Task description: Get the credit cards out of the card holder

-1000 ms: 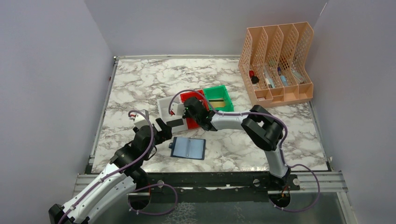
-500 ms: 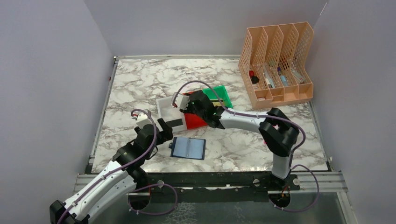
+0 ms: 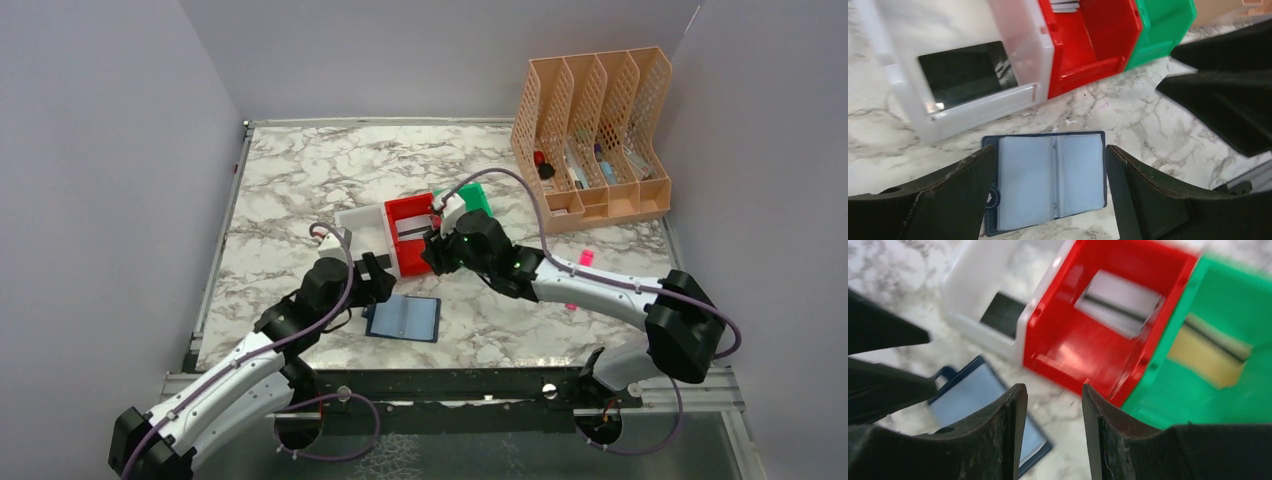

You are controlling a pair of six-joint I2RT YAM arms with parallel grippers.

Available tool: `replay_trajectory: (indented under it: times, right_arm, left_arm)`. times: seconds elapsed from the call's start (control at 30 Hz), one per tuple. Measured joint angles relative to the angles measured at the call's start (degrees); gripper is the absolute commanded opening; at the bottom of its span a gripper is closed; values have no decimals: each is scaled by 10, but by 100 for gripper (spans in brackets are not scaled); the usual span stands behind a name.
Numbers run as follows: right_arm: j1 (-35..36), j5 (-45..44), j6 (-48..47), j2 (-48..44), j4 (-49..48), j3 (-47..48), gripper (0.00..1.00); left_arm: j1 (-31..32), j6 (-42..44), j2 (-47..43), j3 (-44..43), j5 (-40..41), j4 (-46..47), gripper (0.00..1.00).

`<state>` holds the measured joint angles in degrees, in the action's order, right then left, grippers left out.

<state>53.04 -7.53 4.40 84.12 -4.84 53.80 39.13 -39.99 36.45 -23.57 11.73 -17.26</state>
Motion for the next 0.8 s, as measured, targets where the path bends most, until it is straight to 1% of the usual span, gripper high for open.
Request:
replay_trajectory:
  times: [0.1, 0.2, 0.27, 0.33, 0.4, 0.53, 0.67, 0.8]
  right_arm:
    - [0, 51, 133, -31, 6, -62, 45]
    - [0, 117, 256, -51, -14, -151, 43]
    - [0, 150, 320, -52, -23, -196, 42]
    - [0, 178, 365, -50, -27, -223, 40]
    - [0, 206, 398, -43, -40, -231, 39]
    - [0, 245, 445, -22, -88, -232, 37]
    - [0, 253, 472, -16, -115, -238, 38]
    - [-1, 254, 482, 1, -121, -238, 38]
  left_arm:
    - [0, 18, 52, 0, -52, 48, 76]
    - [0, 33, 120, -3, -96, 74, 72]
    - [0, 40, 158, -5, -115, 80, 67]
    - [0, 43, 191, -9, -129, 80, 66]
    - [0, 43, 214, -11, -139, 81, 66]
    - [0, 43, 231, -11, -149, 81, 65]
    - [0, 43, 237, -11, -154, 81, 65]
    - [0, 44, 247, -11, -156, 80, 65]
